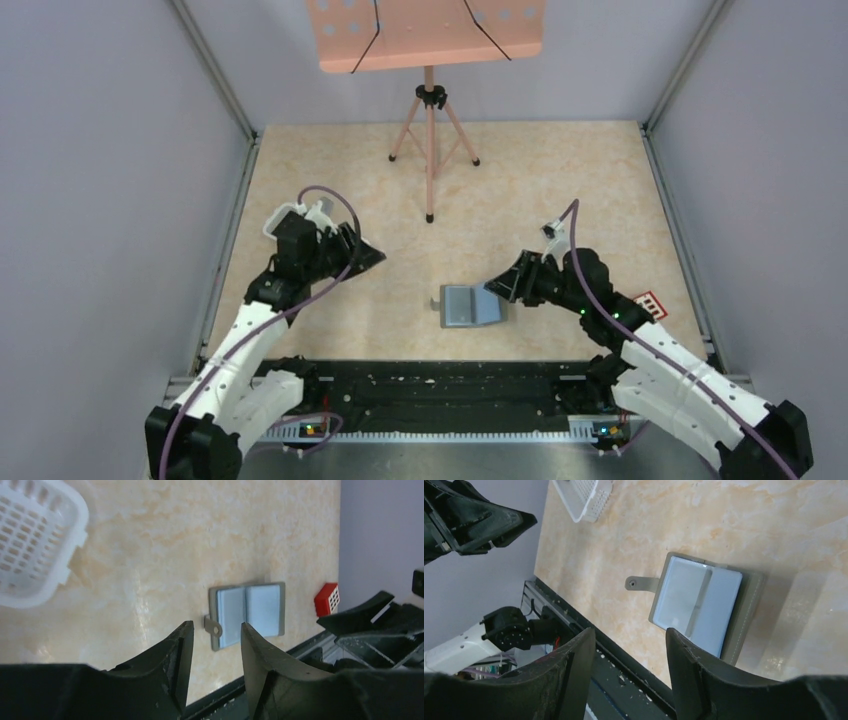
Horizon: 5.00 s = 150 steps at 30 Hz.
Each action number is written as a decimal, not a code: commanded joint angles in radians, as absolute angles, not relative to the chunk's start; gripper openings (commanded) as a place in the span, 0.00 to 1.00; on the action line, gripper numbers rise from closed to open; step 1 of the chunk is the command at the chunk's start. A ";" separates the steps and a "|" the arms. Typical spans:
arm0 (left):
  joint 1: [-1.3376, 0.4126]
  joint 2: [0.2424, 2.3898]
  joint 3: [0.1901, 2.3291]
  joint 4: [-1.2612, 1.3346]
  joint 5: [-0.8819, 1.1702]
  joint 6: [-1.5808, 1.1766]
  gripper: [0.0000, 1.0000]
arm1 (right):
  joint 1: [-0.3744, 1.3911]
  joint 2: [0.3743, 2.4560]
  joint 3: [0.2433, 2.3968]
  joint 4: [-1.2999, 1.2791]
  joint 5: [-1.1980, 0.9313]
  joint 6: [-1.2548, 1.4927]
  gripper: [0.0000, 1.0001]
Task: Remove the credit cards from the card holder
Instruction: Remove the credit card from the card holder.
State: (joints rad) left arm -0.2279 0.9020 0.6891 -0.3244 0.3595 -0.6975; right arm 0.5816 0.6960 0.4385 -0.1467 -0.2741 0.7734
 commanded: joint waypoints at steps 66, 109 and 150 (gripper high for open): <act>-0.479 0.580 0.350 -0.279 0.316 -0.922 0.45 | 1.064 1.396 0.681 -0.128 0.340 0.772 0.60; -0.496 0.589 0.304 -0.222 0.314 -0.936 0.45 | 1.063 1.405 0.669 -0.085 0.301 0.794 0.55; -0.725 1.452 0.686 0.152 0.181 -0.902 0.28 | 1.064 1.345 0.569 0.021 0.287 0.765 0.49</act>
